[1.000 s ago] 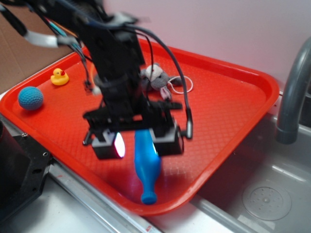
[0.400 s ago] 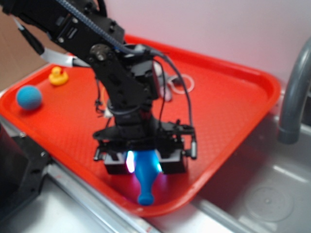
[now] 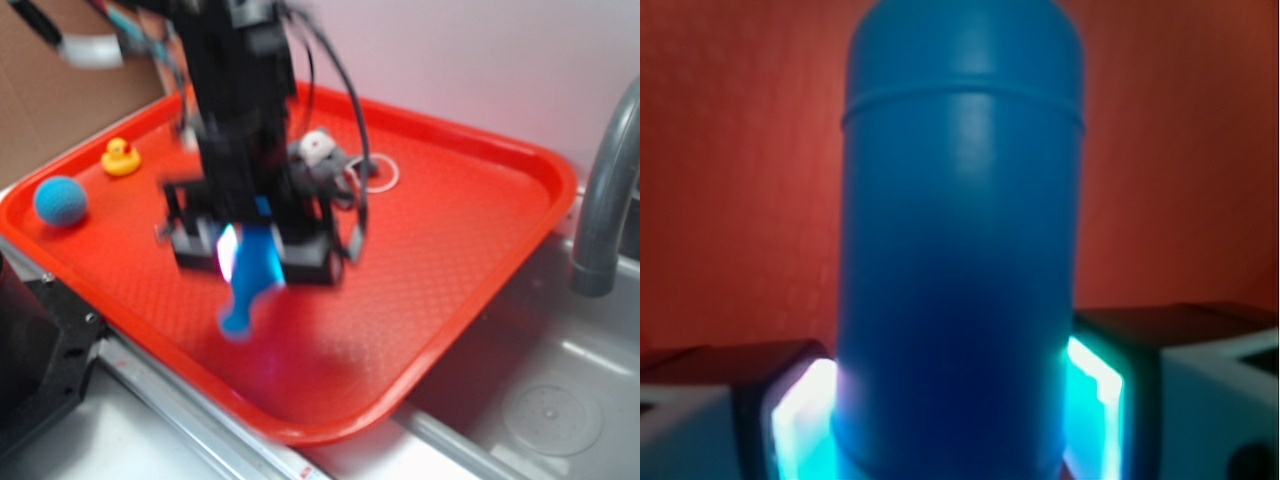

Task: Grab the blue bottle.

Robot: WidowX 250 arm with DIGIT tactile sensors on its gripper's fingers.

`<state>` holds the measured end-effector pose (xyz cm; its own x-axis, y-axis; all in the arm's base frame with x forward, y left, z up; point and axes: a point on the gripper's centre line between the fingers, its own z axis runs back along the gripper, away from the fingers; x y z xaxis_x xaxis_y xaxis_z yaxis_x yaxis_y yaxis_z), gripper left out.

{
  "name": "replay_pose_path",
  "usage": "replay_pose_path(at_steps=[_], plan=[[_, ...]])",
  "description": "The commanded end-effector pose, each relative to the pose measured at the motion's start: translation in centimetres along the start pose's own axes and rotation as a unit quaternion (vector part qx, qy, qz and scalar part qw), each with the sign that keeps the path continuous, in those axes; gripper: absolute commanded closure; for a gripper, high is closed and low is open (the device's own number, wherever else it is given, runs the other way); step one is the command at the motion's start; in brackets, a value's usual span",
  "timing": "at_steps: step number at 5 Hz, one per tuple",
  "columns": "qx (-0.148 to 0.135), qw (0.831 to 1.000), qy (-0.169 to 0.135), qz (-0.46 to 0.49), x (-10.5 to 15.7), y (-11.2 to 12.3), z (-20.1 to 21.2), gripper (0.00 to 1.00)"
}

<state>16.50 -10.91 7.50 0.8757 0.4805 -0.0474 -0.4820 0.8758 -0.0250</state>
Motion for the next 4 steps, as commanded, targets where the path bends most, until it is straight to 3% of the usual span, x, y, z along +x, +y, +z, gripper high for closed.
replay_pose_path(at_steps=[1, 2, 3, 4], plan=[[-0.016, 0.996, 0.003, -0.090, 6.1, 4.1, 7.3, 1.00], [-0.011, 0.991, -0.017, -0.133, 8.7, 6.2, 10.1, 1.00], [-0.022, 0.981, -0.044, -0.190, 9.8, 6.5, 11.3, 1.00], [-0.023, 0.975, -0.052, -0.214, 10.2, 6.3, 10.8, 1.00]])
